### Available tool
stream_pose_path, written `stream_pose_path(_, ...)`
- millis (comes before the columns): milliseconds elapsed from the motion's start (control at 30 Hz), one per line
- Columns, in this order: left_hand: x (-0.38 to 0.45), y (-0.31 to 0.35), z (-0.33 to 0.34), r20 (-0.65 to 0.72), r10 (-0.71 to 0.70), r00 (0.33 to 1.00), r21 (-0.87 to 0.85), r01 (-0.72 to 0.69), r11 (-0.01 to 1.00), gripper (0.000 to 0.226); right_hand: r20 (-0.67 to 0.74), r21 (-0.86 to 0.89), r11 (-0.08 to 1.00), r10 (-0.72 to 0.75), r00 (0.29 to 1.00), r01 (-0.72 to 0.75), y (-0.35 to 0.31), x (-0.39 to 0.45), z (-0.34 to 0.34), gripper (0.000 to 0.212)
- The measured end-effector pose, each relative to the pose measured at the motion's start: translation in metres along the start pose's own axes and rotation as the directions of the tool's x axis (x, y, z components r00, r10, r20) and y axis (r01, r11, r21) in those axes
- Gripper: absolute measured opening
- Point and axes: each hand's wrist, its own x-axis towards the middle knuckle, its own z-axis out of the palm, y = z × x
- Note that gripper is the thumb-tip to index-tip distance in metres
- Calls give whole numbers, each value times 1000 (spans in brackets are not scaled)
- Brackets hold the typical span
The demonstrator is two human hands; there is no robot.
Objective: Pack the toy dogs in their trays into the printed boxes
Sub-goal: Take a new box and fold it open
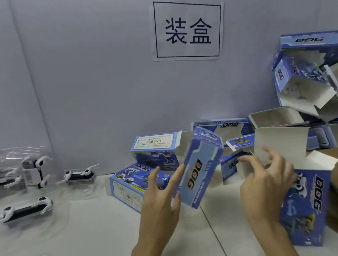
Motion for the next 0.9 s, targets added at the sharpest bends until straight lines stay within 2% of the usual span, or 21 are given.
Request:
stream_pose_path(100, -2, -12, 2, 46, -6, 999, -2, 6, 1000, 80, 50, 35, 998, -47, 998, 46, 9, 14, 16, 37)
stream_pose_path(167, -4, -17, 3, 97, 10, 995, -5, -9, 1000, 75, 106, 60, 996, -73, 992, 67, 7, 19, 28, 45)
stream_pose_path(233, -6, -19, 4, 148, 57, 987, 4, -58, 998, 70, 148, 75, 991, -120, 982, 110, 2, 18, 40, 51)
stream_pose_path(333, -10, -18, 9, 184, 117, 976, 33, -125, 992, 66, 182, 155, 977, -176, 967, 149, -8, 17, 56, 48)
stream_pose_path(467, -9, -17, 9, 203, 58, 977, -45, -49, 998, 75, 139, 305, 935, -229, 963, 179, -35, 21, 78, 35)
stream_pose_path(567, -4, -16, 5, 176, 68, 982, -35, -63, 997, 73, 93, 401, 890, -275, 957, 217, -59, 20, 99, 31)
stream_pose_path(633, -3, -16, 5, 172, 61, 983, 16, -65, 998, 63, 129, 437, 879, -271, 954, 191, -65, 16, 116, 24)
stream_pose_path(700, -4, -20, 6, 233, 2, 972, 102, -27, 994, 61, 250, 445, 886, -261, 932, 129, -62, 11, 128, 26)
stream_pose_path(800, -4, -27, 9, 349, -55, 936, 261, -41, 964, 67, 388, 402, 892, -371, 844, 207, -50, 12, 135, 29)
stream_pose_path(867, -5, -31, 9, 410, -121, 904, 355, -36, 934, 67, 398, 459, 859, -428, 811, 228, -48, 23, 132, 43)
stream_pose_path(900, -5, -33, 8, 436, -156, 886, 383, -26, 923, 66, 379, 496, 842, -429, 820, 210, -48, 27, 128, 54)
